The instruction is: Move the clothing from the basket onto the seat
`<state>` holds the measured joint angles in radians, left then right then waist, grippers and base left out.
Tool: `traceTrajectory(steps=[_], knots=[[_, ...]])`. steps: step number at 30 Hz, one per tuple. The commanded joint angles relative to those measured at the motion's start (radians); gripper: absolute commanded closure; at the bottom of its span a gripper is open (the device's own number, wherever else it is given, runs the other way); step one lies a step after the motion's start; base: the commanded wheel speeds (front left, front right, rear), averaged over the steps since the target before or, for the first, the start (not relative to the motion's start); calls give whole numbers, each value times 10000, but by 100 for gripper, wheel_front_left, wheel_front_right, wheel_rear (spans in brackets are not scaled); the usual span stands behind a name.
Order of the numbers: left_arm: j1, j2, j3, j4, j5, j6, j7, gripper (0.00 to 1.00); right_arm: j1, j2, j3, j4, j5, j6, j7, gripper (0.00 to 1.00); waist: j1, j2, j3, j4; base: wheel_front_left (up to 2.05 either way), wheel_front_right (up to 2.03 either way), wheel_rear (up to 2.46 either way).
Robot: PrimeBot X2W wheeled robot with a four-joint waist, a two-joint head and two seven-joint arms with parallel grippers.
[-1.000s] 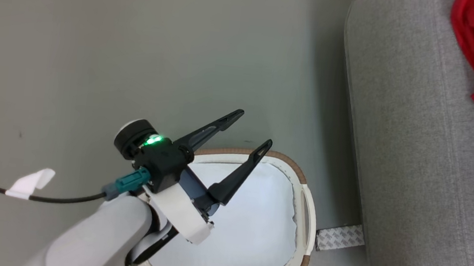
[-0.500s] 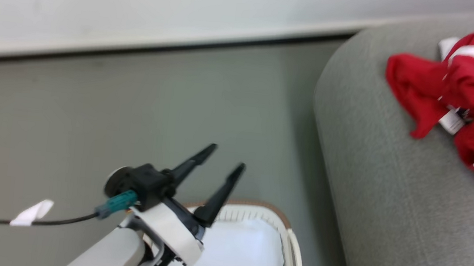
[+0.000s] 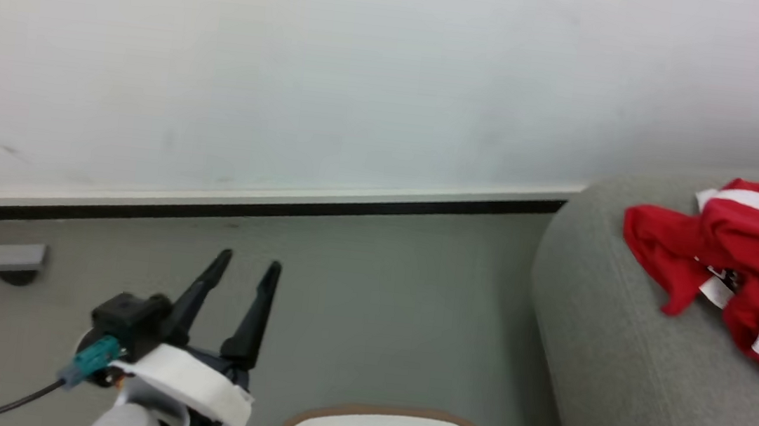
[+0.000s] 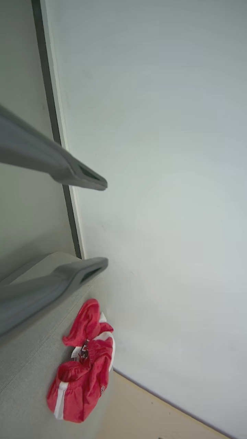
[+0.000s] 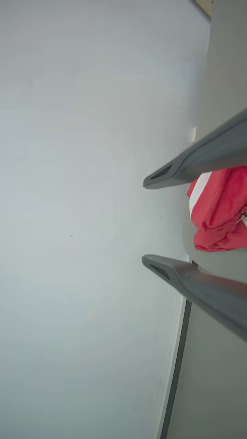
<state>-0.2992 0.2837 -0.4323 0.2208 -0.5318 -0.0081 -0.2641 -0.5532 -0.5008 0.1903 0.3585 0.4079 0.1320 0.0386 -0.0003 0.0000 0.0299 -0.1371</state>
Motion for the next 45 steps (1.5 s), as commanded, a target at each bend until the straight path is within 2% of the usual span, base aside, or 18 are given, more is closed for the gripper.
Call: traceTrajectory(steps=[1, 11, 16, 22, 30, 45], knots=[[294, -11, 147, 19, 8, -74, 0, 0, 345, 145, -126, -237, 20, -26, -171, 0, 3, 0, -372, 480, 0, 0, 0], [1466, -365, 2184, -40, 319, -143, -2, 0, 3220, 1986, -693, -1636, -822, -25, -1581, 0, 3, 0, -508, 1265, 0, 0, 0], [2155, -786, 3022, -257, 1104, -442, -1, 0, 4218, 3055, -1081, -1655, -1539, -25, -2735, 0, 3, 0, -470, 1303, 0, 0, 0], [2752, -1331, 3764, -230, 2036, -808, -3, 0, 4898, 3958, -1202, -1487, -2015, -25, -3020, 0, 3, 0, -391, 1112, 0, 0, 0], [2962, -1773, 4400, -147, 2606, -1135, -3, 0, 4795, 4389, -976, -1344, -2146, -25, -3040, 0, 3, 0, -299, 907, 0, 0, 0], [2777, -2000, 4470, -163, 2795, -1237, -3, 0, 4765, 4511, -892, -1656, -1889, -27, -3022, 0, 3, 0, -280, 960, 0, 0, 0]])
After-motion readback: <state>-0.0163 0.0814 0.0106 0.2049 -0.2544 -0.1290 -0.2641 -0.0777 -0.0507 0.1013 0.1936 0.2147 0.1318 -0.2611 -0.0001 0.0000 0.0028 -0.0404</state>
